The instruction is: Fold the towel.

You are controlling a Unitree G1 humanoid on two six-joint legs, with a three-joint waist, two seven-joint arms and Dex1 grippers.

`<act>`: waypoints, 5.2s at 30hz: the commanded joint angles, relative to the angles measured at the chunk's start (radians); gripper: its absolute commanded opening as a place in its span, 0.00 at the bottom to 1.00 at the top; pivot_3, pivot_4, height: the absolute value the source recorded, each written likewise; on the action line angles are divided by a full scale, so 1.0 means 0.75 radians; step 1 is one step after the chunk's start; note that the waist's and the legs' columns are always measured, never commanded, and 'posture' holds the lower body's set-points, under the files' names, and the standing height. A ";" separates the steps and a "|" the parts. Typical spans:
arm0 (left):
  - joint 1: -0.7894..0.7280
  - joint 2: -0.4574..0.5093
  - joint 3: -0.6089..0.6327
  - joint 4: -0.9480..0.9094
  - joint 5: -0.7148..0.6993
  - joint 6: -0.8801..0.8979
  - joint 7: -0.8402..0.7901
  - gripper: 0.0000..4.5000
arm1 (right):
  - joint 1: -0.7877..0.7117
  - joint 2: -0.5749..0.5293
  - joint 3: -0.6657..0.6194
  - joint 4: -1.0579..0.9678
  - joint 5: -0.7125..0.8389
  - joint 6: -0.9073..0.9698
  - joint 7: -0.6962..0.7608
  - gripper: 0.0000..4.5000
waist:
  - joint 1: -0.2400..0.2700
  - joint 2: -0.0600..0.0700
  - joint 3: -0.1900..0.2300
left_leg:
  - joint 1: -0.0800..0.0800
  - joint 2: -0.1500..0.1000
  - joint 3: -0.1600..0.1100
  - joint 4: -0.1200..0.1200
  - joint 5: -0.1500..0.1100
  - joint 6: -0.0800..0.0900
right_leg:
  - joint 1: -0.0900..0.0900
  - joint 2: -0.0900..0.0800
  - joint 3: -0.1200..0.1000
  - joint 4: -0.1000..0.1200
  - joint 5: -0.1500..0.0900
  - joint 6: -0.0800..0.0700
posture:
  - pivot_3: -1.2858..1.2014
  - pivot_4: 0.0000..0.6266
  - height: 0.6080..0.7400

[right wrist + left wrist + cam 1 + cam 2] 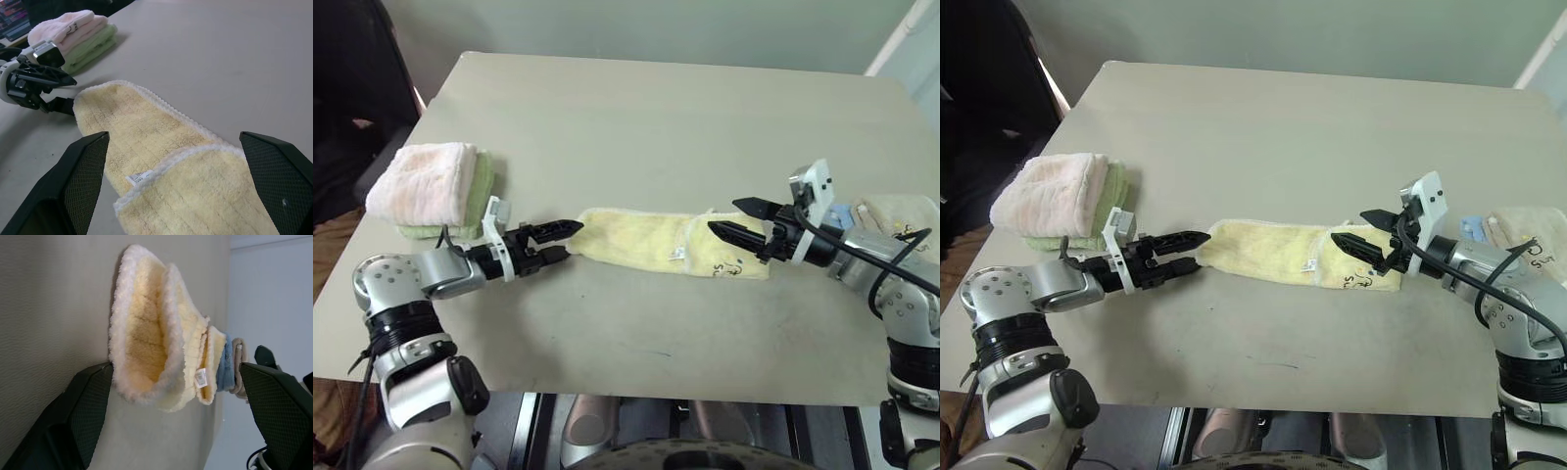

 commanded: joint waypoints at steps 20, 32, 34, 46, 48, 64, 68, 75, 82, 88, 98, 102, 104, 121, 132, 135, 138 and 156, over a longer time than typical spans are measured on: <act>0.274 0.105 -0.357 -0.104 -1.023 -0.371 0.626 0.99 | 0.005 0.048 -0.013 -0.015 -0.021 -0.020 -0.018 1.00 | 0.010 -0.002 0.000 | 0.004 0.004 -0.003 -0.011 0.003 -0.013 | -0.002 0.019 0.003 0.002 -0.007 -0.001 | 0.52 0.24 1.00; 0.229 0.039 -0.329 -0.101 -1.023 -0.478 0.733 0.99 | 0.021 0.053 -0.023 -0.020 -0.024 -0.016 -0.038 1.00 | 0.013 -0.001 0.000 | 0.007 0.003 -0.007 -0.011 0.004 -0.012 | 0.002 0.025 0.002 0.005 -0.003 -0.005 | 0.52 0.24 1.00; 0.223 0.038 -0.346 -0.107 -1.023 -0.499 0.750 0.99 | 0.003 0.060 -0.020 -0.010 -0.025 -0.020 -0.042 1.00 | 0.012 -0.001 0.000 | 0.007 0.003 -0.007 -0.011 0.003 -0.013 | 0.002 0.026 0.002 0.005 -0.003 -0.006 | 0.52 0.24 1.00; 0.221 -0.004 -0.355 -0.114 -1.023 -0.598 0.804 0.21 | -0.009 0.045 -0.035 -0.003 -0.031 -0.024 -0.035 1.00 | 0.012 -0.002 0.000 | 0.006 0.003 -0.008 -0.012 0.004 -0.013 | 0.000 0.029 0.002 0.002 -0.006 -0.007 | 0.52 0.24 1.00; 0.222 -0.007 -0.355 -0.115 -1.023 -0.599 0.804 0.04 | -0.008 0.044 -0.036 -0.002 -0.035 -0.026 -0.034 1.00 | 0.012 -0.002 0.000 | 0.006 0.003 -0.008 -0.012 0.004 -0.014 | 0.000 0.029 0.002 0.002 -0.006 -0.007 | 0.52 0.24 1.00; 0.113 -0.084 -0.366 -0.181 -0.916 -0.648 0.501 0.01 | 0.048 0.016 -0.091 -0.060 -0.018 -0.029 -0.035 1.00 | 0.014 -0.003 0.001 | 0.005 0.004 -0.010 -0.012 0.002 -0.010 | 0.001 0.029 0.003 0.002 -0.007 -0.005 | 0.52 0.24 1.00; 0.044 -0.137 -0.400 -0.227 -0.894 -0.652 0.446 0.01 | 0.081 -0.010 -0.138 -0.091 -0.009 -0.018 -0.045 1.00 | 0.014 -0.005 0.002 | 0.004 0.004 -0.008 -0.011 0.003 -0.012 | 0.001 0.029 0.003 0.002 -0.008 -0.004 | 0.52 0.24 1.00; -0.113 -0.200 -0.545 -0.263 -0.898 -0.605 0.467 0.01 | 0.130 -0.031 -0.222 -0.139 0.022 0.004 -0.083 1.00 | 0.014 -0.008 0.004 | 0.003 0.003 -0.005 -0.011 0.007 -0.018 | 0.002 0.029 0.003 0.000 -0.009 -0.001 | 0.52 0.24 1.00; -0.283 -0.264 -0.678 -0.163 -0.793 -0.509 0.382 0.01 | 0.153 -0.037 -0.277 -0.158 0.038 0.006 -0.133 1.00 | 0.014 -0.009 0.005 | 0.003 0.005 -0.004 -0.010 0.010 -0.013 | 0.003 0.024 0.005 0.000 -0.007 0.008 | 0.52 0.24 1.00; -0.380 -0.320 -0.767 -0.046 -0.556 -0.422 0.219 0.01 | 0.179 -0.066 -0.357 -0.175 0.043 0.008 -0.165 1.00 | 0.013 -0.010 0.005 | 0.003 0.002 -0.002 -0.010 0.007 -0.003 | 0.003 0.020 0.009 -0.002 -0.006 0.013 | 0.52 0.24 1.00; -0.434 -0.442 -0.884 -0.009 -0.165 -0.317 -0.102 0.01 | 0.257 -0.113 -0.473 -0.247 0.051 0.037 -0.223 1.00 | 0.017 -0.011 0.006 | 0.003 0.001 0.002 -0.009 0.008 -0.002 | 0.003 0.019 0.012 -0.002 -0.007 0.019 | 0.52 0.24 1.00; -0.477 -0.514 -0.908 0.051 -0.008 -0.342 -0.202 0.01 | 0.270 -0.116 -0.493 -0.253 0.038 0.025 -0.244 1.00 | 0.018 -0.012 0.006 | 0.004 0.001 0.007 -0.009 0.006 0.002 | 0.003 0.018 0.019 -0.003 -0.005 0.025 | 0.52 0.24 1.00; -0.518 -0.550 -0.900 0.111 0.070 -0.376 -0.253 0.01 | 0.276 -0.107 -0.501 -0.261 0.039 0.026 -0.265 1.00 | 0.018 -0.012 0.006 | 0.004 0.001 0.010 -0.008 0.004 0.008 | 0.003 0.018 0.021 -0.003 -0.002 0.032 | 0.52 0.24 1.00; -0.577 -0.788 -0.926 0.271 0.485 -0.474 -0.535 0.01 | 0.323 -0.093 -0.504 -0.295 0.045 0.013 -0.329 1.00 | 0.025 -0.012 0.007 | 0.002 0.001 0.023 0.003 -0.007 0.026 | 0.004 0.014 0.031 -0.004 -0.001 0.045 | 0.52 0.24 1.00; -0.574 -0.844 -0.863 0.331 0.622 -0.547 -0.568 0.61 | 0.323 -0.097 -0.503 -0.289 0.047 0.011 -0.335 1.00 | 0.026 -0.012 0.007 | 0.002 0.001 0.024 0.015 -0.014 0.033 | 0.009 0.014 0.033 -0.004 -0.002 0.044 | 0.52 0.24 1.00; -0.576 -0.844 -0.831 0.296 0.597 -0.506 -0.610 0.83 | 0.319 -0.096 -0.498 -0.285 0.047 0.008 -0.333 1.00 | 0.026 -0.012 0.007 | 0.002 0.001 0.024 0.015 -0.014 0.033 | 0.009 0.014 0.034 -0.004 -0.002 0.044 | 0.52 0.24 1.00; -0.578 -0.837 -0.767 0.266 0.553 -0.458 -0.636 0.99 | 0.303 -0.088 -0.501 -0.279 0.042 -0.018 -0.333 1.00 | 0.027 -0.012 0.007 | 0.002 0.001 0.024 0.015 -0.014 0.033 | 0.008 0.014 0.034 -0.004 -0.002 0.045 | 0.52 0.24 1.00; -0.240 -0.509 -0.878 -0.230 0.933 -1.422 -0.983 0.54 | 0.259 0.046 -0.336 -0.286 0.040 -0.126 -0.339 0.23 | 0.027 -0.010 0.007 | 0.002 0.001 0.024 0.017 -0.016 0.037 | 0.008 0.014 0.035 -0.003 -0.003 0.042 | 0.52 0.24 1.00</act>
